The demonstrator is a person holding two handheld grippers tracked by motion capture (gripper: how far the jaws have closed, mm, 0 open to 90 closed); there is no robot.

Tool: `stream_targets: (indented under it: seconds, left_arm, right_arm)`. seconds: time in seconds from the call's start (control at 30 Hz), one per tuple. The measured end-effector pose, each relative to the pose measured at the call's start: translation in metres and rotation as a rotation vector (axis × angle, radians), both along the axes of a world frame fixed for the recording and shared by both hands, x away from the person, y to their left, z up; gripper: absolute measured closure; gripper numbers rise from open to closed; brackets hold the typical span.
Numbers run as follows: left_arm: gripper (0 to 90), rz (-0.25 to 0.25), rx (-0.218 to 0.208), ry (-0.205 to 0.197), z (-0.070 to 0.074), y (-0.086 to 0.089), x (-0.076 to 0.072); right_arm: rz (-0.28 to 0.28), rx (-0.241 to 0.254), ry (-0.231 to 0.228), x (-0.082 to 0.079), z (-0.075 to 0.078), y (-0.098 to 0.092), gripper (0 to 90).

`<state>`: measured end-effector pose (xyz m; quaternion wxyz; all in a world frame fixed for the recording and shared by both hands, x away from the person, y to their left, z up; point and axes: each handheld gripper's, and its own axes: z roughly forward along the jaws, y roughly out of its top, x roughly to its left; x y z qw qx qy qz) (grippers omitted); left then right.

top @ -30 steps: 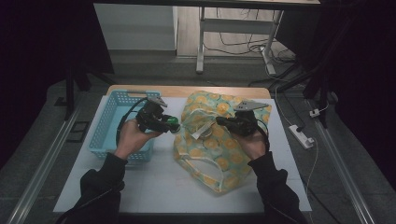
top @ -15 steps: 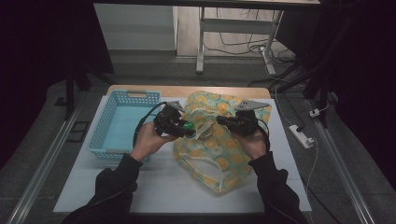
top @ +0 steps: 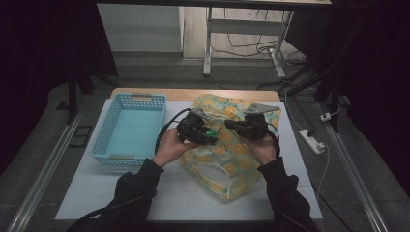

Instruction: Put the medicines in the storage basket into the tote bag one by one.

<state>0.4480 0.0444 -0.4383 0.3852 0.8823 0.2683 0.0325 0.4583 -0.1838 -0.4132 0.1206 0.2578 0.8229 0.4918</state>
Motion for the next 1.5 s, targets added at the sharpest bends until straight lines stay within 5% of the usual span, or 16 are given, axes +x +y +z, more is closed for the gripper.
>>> stream_targets:
  seconds: [0.67,1.5]
  left_arm:
    - [51.5,0.028,-0.021,-0.007,-0.034,-0.033,0.024]
    - [51.5,0.075,0.081,-0.038,-0.059,-0.052,0.04]
  right_arm:
    - [-0.015,-0.008,-0.001,0.003,-0.001,-0.004,90.0]
    - [-0.039,-0.02,0.01,0.008,-0.007,-0.008,90.0]
